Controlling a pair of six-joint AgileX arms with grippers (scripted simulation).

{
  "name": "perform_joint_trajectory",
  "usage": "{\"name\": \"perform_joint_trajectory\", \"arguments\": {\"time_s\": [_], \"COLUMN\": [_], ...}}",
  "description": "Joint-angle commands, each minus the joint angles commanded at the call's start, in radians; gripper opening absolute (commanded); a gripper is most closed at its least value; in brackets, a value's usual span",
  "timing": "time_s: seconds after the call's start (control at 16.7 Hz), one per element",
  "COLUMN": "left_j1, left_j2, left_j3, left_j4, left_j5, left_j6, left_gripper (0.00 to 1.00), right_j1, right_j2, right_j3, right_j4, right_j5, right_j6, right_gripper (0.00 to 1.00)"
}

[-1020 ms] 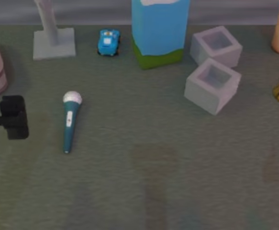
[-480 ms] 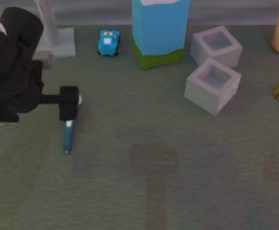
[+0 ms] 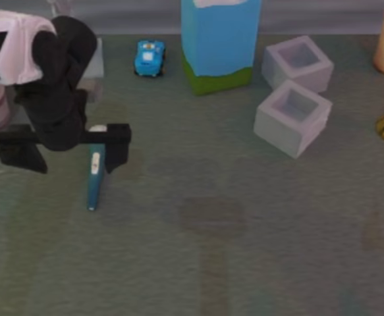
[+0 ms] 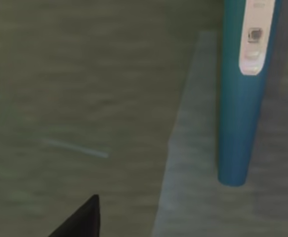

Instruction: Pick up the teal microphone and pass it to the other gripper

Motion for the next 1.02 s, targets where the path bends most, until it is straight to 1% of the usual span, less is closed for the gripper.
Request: {"name": "perform_joint_trajectory", "arguments": {"time_s": [0.3, 0.42, 0.78, 1.02], "left_j1": [0.005, 0.004, 0.007, 0.008], "left_j2": [0.009, 0.046, 0.2, 0.219], "left_j3": [-0.009, -0.029, -0.108, -0.116], "left_j4": [0.018, 0.073, 0.312, 0.335], "left_j5": [0.0, 0.001, 0.002, 0.003], "left_j6": [0.002, 0.005, 0.01, 0.011], "left_gripper": [1.0, 1.0, 1.0, 1.0], "right_j1": [0.0, 0.0, 0.0, 0.0], "right_j2": [0.0, 0.0, 0.0, 0.0], "right_j3": [0.0, 0.0, 0.0, 0.0], "right_j4": [0.0, 0.0, 0.0, 0.0], "right_j5": [0.0, 0.0, 0.0, 0.0], "right_j6": [0.0, 0.0, 0.0, 0.0], "right_gripper": [1.0, 1.0, 1.0, 1.0]}}
